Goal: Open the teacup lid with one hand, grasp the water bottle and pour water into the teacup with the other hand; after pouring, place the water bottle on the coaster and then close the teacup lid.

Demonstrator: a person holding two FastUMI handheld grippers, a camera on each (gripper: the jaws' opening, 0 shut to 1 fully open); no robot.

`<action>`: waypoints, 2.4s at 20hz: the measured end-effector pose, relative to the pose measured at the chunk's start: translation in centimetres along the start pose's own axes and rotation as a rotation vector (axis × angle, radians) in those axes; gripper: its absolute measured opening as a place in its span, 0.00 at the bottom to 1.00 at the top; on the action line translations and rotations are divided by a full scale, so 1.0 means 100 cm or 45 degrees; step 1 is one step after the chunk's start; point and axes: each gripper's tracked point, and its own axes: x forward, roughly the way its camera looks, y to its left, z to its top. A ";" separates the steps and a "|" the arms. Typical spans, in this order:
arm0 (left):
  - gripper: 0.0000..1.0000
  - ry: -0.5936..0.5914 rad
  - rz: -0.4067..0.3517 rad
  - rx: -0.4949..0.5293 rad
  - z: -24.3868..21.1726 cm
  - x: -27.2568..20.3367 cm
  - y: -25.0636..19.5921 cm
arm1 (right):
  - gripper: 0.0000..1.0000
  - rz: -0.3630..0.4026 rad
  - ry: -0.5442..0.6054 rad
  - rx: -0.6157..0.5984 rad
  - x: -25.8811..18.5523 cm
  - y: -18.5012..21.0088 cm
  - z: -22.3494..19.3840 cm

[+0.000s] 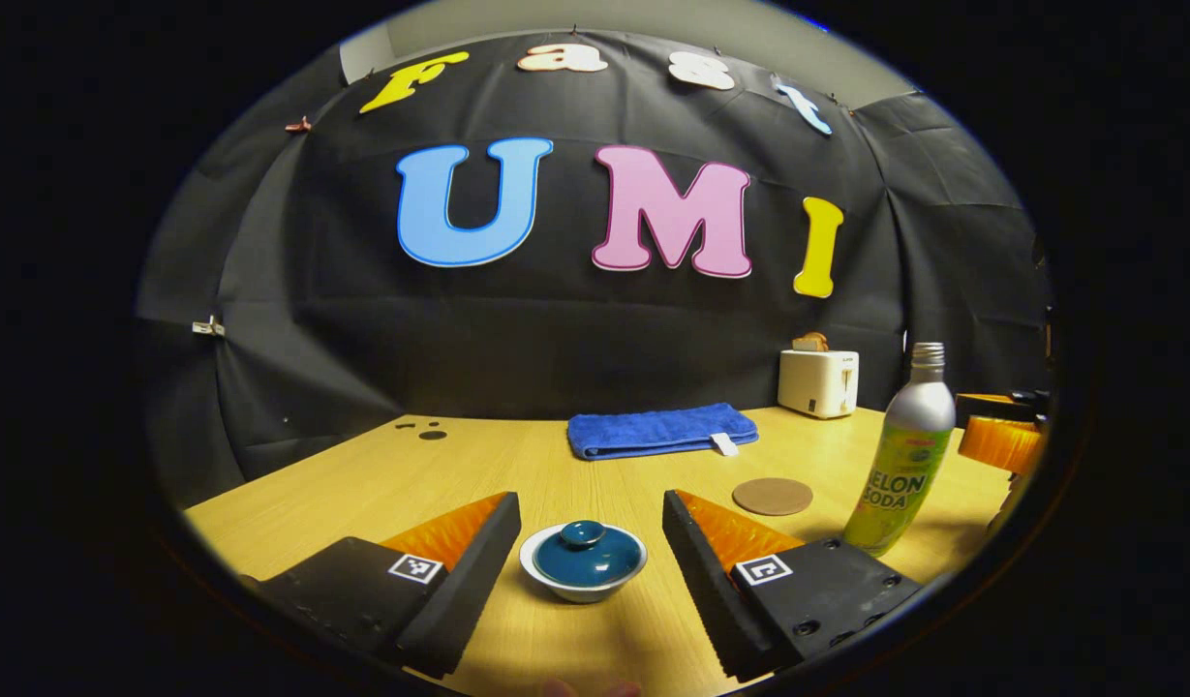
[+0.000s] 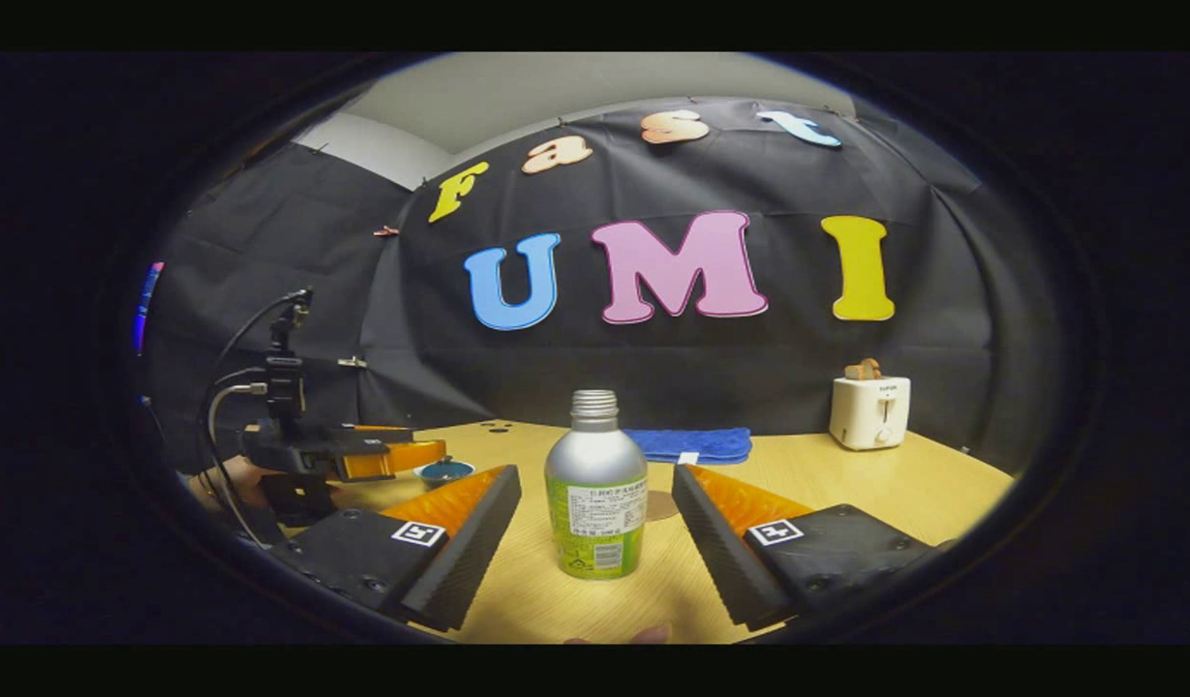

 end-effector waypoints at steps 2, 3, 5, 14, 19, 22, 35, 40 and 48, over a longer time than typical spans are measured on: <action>0.90 0.053 0.000 -0.029 -0.007 0.007 0.004 | 0.97 0.000 -0.002 -0.001 -0.001 0.000 0.001; 0.92 0.047 -0.008 -0.038 -0.006 0.011 0.003 | 0.98 -0.003 -0.004 -0.004 -0.002 -0.001 0.001; 0.88 0.052 -0.011 -0.029 -0.006 0.016 0.003 | 0.98 -0.013 -0.005 -0.007 -0.001 -0.004 0.002; 0.59 0.185 -0.022 -0.046 -0.021 0.030 0.006 | 0.98 -0.012 -0.005 0.008 -0.002 -0.006 0.003; 0.43 0.210 -0.021 -0.064 -0.023 0.030 0.004 | 0.98 -0.010 -0.016 0.019 -0.004 -0.006 0.007; 0.34 0.205 -0.005 -0.064 -0.022 0.032 0.006 | 0.98 -0.012 -0.016 0.015 -0.005 -0.005 0.007; 0.34 -0.148 0.012 -0.198 0.049 -0.018 0.016 | 0.98 -0.054 0.063 0.019 0.015 -0.002 -0.022; 0.31 -0.245 0.053 -0.263 0.074 -0.047 0.050 | 0.97 -0.060 0.112 0.008 0.030 0.008 -0.038; 0.31 -0.215 0.059 -0.394 0.058 -0.046 0.082 | 0.98 -0.149 0.117 -0.008 0.048 0.004 -0.042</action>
